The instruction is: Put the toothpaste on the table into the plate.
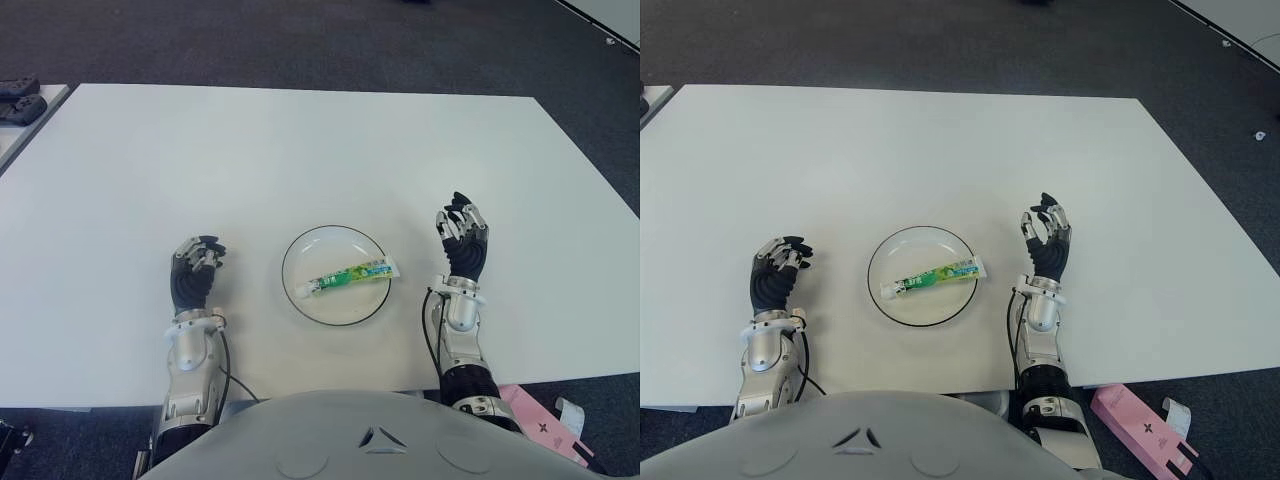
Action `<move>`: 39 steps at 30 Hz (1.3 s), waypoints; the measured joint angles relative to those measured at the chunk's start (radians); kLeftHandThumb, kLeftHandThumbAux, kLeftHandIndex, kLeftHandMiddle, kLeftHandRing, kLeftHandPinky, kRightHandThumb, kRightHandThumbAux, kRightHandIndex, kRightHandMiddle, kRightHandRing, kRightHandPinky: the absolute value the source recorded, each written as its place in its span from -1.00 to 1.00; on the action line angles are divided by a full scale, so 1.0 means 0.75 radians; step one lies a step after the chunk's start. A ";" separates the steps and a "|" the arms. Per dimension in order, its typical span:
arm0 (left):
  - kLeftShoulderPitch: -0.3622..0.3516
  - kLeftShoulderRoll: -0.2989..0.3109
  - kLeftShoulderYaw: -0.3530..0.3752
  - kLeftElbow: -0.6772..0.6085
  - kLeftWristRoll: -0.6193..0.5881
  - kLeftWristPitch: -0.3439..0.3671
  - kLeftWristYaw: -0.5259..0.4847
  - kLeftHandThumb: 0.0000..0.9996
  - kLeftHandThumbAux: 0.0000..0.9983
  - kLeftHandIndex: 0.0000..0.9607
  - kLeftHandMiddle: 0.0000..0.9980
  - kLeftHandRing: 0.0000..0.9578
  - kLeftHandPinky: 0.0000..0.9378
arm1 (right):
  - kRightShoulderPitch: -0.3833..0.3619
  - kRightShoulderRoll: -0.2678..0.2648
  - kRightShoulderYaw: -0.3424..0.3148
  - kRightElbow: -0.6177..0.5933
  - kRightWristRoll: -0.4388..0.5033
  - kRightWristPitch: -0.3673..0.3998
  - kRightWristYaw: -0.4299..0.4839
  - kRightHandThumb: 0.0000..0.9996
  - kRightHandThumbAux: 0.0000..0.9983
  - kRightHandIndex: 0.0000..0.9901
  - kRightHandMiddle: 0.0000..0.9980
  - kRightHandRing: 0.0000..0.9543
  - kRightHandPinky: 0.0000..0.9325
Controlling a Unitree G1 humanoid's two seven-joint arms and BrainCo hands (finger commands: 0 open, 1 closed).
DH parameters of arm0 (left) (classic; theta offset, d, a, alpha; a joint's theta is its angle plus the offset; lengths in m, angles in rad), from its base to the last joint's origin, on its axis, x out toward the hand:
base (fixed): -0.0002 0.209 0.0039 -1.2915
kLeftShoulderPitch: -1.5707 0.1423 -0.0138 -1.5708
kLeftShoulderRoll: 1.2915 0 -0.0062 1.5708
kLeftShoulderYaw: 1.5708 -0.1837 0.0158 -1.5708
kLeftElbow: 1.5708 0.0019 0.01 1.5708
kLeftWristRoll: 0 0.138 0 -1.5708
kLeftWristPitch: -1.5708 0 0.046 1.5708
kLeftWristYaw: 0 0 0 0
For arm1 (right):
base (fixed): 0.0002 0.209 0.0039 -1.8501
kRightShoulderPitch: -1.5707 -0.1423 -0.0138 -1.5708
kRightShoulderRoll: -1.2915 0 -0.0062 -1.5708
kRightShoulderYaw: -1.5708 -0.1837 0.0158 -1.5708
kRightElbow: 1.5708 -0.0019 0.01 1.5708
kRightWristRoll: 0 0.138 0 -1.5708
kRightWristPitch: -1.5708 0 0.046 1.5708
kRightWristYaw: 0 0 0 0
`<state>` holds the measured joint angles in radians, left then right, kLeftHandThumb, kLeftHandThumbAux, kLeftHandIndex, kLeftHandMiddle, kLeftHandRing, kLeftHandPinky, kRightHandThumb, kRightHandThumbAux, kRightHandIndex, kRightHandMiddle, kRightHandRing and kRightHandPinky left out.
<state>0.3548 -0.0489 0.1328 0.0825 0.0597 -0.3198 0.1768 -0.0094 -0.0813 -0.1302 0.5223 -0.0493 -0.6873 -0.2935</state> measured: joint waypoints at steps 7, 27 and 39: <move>-0.003 0.010 0.002 0.005 -0.003 -0.002 -0.006 0.41 0.44 -0.10 0.04 0.06 0.09 | -0.004 -0.003 0.003 -0.001 -0.053 0.036 -0.010 0.39 0.47 -0.14 -0.07 -0.10 -0.08; -0.010 0.019 0.003 0.001 -0.012 0.015 -0.009 0.41 0.44 -0.10 0.04 0.05 0.10 | 0.014 -0.013 0.058 -0.070 -0.111 0.190 0.064 0.40 0.46 -0.14 -0.04 -0.01 0.04; -0.011 0.021 0.001 0.001 -0.012 0.013 -0.013 0.41 0.44 -0.10 0.05 0.07 0.12 | 0.054 -0.057 0.094 -0.166 -0.172 0.433 0.108 0.41 0.46 -0.14 -0.04 -0.04 -0.03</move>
<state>0.3467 -0.0330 0.1338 0.0833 0.0505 -0.3099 0.1671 0.0312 -0.1239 -0.0599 0.3980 -0.1785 -0.3622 -0.2122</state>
